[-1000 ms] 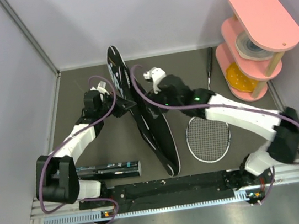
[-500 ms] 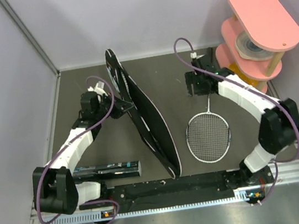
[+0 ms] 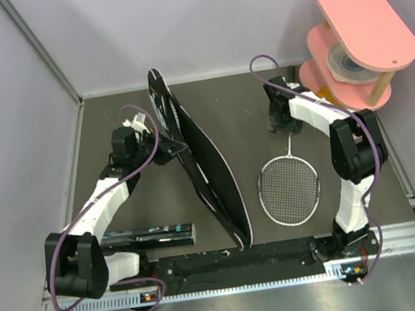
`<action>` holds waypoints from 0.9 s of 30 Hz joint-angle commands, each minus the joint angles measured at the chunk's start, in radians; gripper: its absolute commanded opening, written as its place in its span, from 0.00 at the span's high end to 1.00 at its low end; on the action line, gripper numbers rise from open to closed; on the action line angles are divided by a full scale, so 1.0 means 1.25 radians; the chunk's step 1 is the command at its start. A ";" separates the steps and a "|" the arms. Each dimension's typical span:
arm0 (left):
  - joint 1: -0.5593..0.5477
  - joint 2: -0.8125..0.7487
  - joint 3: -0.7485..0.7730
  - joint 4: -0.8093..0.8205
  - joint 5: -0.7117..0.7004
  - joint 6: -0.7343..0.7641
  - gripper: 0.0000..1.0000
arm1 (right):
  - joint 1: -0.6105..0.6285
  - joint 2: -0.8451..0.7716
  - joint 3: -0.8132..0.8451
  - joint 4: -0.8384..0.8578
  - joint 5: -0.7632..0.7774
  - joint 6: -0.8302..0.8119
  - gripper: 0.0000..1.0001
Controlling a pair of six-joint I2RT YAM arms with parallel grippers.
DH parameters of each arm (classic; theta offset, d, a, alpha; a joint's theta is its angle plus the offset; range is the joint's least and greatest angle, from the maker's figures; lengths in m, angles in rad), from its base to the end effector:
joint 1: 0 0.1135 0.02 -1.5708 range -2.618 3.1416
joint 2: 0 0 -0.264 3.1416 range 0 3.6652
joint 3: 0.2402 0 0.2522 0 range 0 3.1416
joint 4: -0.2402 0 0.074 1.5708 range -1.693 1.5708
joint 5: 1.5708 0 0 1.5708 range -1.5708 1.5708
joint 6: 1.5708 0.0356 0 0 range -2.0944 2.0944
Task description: Pack up the badminton gear
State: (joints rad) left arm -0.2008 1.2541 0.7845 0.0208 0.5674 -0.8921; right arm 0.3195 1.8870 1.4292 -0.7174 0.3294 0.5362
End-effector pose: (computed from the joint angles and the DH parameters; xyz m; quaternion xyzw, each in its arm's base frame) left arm 0.2677 -0.0740 0.2619 -0.1353 0.8153 -0.4679 0.3132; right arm 0.3737 0.1115 0.2106 0.1366 0.9581 -0.0658 0.2431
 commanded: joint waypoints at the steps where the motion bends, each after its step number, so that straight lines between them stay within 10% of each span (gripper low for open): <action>1: 0.004 -0.026 0.019 0.068 0.030 -0.003 1.00 | -0.037 0.022 0.014 0.000 0.030 -0.015 0.40; 19: 0.016 -0.055 0.058 -0.003 -0.023 0.055 1.00 | -0.048 0.069 -0.054 0.101 -0.085 -0.006 0.60; 27: 0.016 -0.055 0.056 0.001 -0.026 0.056 1.00 | -0.049 0.049 -0.100 0.150 -0.115 0.034 0.93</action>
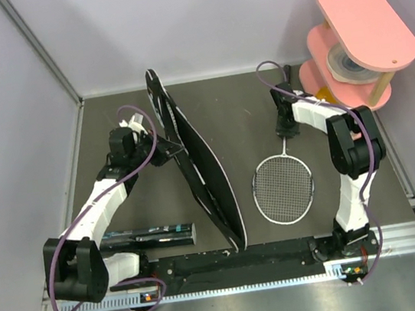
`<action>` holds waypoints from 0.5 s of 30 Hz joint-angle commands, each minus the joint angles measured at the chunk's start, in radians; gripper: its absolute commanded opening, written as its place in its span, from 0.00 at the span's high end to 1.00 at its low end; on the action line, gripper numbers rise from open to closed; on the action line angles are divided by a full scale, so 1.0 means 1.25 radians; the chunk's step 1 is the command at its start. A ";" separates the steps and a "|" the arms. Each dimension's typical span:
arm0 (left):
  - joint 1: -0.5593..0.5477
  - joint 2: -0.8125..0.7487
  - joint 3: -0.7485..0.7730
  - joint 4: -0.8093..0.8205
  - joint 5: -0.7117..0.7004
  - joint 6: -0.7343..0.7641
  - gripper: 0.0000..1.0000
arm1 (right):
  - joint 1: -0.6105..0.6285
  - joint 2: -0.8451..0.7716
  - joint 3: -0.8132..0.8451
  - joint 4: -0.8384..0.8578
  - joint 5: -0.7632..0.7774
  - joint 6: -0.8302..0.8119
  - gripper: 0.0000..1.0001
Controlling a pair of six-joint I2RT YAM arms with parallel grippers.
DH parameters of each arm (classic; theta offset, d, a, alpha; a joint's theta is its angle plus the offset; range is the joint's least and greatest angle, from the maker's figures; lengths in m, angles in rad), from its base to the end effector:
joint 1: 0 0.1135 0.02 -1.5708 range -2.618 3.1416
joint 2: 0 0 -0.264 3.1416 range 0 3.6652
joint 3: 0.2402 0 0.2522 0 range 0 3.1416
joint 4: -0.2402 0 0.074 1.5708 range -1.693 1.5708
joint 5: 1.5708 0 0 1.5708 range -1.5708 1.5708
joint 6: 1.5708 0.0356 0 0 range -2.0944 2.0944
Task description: Pack up the badminton gear
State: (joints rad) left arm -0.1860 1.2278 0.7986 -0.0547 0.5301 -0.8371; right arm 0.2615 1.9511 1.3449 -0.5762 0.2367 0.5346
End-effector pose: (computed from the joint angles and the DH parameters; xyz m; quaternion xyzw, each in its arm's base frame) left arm 0.2636 -0.0679 0.2660 -0.1358 0.8260 -0.4398 0.3254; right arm 0.3834 0.0940 0.1679 0.1552 0.9622 -0.0325 0.2216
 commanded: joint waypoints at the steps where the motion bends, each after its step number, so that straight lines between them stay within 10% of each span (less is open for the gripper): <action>1: 0.005 -0.034 0.046 0.060 0.002 0.013 1.00 | -0.002 -0.006 -0.033 0.047 -0.043 0.031 0.96; 15: 0.008 -0.032 0.043 0.067 -0.012 0.002 1.00 | 0.062 -0.311 -0.101 0.284 -0.167 -0.110 1.00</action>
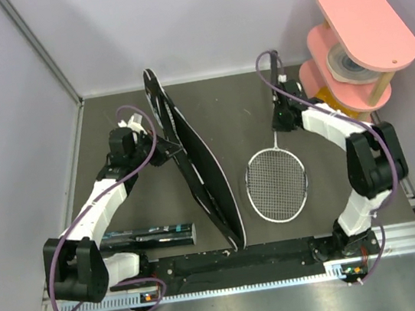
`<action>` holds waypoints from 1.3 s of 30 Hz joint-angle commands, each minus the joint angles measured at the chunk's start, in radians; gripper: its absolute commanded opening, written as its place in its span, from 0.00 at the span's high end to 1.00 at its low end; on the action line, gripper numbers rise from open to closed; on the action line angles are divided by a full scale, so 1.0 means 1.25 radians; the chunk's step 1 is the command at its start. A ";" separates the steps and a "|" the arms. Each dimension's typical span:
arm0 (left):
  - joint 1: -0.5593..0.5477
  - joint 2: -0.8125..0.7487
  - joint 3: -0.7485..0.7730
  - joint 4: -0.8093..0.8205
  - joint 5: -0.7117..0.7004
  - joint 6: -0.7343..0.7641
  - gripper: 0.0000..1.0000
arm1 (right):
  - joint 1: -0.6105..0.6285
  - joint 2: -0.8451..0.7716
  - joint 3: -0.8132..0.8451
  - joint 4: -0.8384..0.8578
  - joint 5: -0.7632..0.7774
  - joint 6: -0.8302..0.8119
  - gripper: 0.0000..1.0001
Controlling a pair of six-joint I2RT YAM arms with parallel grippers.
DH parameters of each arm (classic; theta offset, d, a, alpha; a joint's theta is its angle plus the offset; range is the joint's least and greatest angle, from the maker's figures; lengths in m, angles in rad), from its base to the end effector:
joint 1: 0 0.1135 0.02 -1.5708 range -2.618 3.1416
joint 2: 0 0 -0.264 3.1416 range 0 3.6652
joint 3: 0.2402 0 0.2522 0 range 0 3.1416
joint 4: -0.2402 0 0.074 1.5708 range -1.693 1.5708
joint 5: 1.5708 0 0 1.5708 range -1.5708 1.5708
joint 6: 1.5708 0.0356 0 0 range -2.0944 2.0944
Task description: Pack up the badminton gear
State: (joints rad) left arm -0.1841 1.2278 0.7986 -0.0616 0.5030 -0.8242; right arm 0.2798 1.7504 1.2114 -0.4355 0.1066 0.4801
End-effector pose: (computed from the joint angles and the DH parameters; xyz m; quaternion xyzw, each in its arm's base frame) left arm 0.2640 -0.0666 0.2652 -0.1399 0.8288 -0.4274 0.3329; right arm 0.3563 0.0984 0.2085 0.1110 0.9482 0.0615 0.2913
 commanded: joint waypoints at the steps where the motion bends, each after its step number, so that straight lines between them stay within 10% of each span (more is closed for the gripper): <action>1: 0.006 -0.029 0.043 0.076 0.016 -0.013 1.00 | 0.066 -0.169 0.004 0.190 -0.073 -0.094 1.00; 14: 0.007 0.034 0.081 0.083 0.148 -0.040 1.00 | 0.078 -0.356 -0.039 0.596 -0.455 -0.247 1.00; 39: 0.007 0.168 0.238 -0.082 0.183 -0.056 1.00 | 0.103 -0.017 0.496 1.038 -0.754 -0.005 1.00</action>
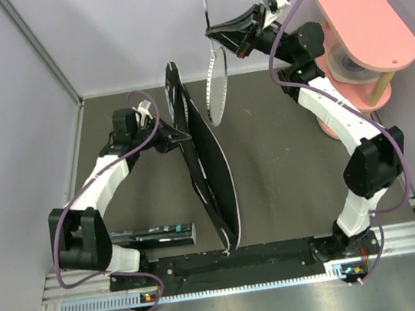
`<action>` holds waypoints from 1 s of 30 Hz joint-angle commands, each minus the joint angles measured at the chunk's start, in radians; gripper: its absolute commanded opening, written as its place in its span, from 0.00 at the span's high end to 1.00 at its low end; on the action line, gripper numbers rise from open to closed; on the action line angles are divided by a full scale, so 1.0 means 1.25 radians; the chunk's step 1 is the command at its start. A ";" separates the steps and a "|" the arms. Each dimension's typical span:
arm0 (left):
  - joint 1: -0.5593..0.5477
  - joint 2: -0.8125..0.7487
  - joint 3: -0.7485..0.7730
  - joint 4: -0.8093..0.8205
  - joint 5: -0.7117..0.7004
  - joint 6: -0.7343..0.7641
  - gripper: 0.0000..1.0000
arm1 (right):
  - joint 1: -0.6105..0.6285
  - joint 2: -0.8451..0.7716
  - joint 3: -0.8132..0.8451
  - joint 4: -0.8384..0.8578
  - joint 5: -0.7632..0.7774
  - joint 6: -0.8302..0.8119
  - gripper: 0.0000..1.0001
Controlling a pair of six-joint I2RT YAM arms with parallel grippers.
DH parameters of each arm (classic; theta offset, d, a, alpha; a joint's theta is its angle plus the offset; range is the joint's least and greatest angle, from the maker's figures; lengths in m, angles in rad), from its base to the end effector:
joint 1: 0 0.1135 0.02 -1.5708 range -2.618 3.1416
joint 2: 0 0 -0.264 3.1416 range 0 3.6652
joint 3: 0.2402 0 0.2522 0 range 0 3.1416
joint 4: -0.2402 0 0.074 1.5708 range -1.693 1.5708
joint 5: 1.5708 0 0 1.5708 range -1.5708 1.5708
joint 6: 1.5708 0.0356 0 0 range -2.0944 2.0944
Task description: Pack up the badminton gear
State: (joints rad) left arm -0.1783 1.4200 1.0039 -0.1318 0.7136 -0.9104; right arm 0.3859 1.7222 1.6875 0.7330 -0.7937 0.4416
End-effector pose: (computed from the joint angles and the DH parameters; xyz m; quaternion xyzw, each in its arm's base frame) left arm 0.3057 -0.0788 0.2778 -0.1328 0.8242 -0.4981 0.2346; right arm 0.3448 0.1675 0.4896 -0.3393 0.3993 0.4856 0.6997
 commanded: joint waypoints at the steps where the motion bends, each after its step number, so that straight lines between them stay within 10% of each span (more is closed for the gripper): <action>1: 0.003 0.017 0.084 -0.033 0.012 0.012 1.00 | 0.019 0.014 0.131 0.108 -0.038 0.033 1.00; 30: 0.002 -0.022 0.094 0.026 0.064 -0.044 1.00 | 0.117 0.126 0.075 0.353 -0.251 0.076 1.00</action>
State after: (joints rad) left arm -0.1787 1.4471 1.0809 -0.2081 0.7341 -0.9371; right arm 0.5217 1.8881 1.8305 1.0428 -1.0309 0.5537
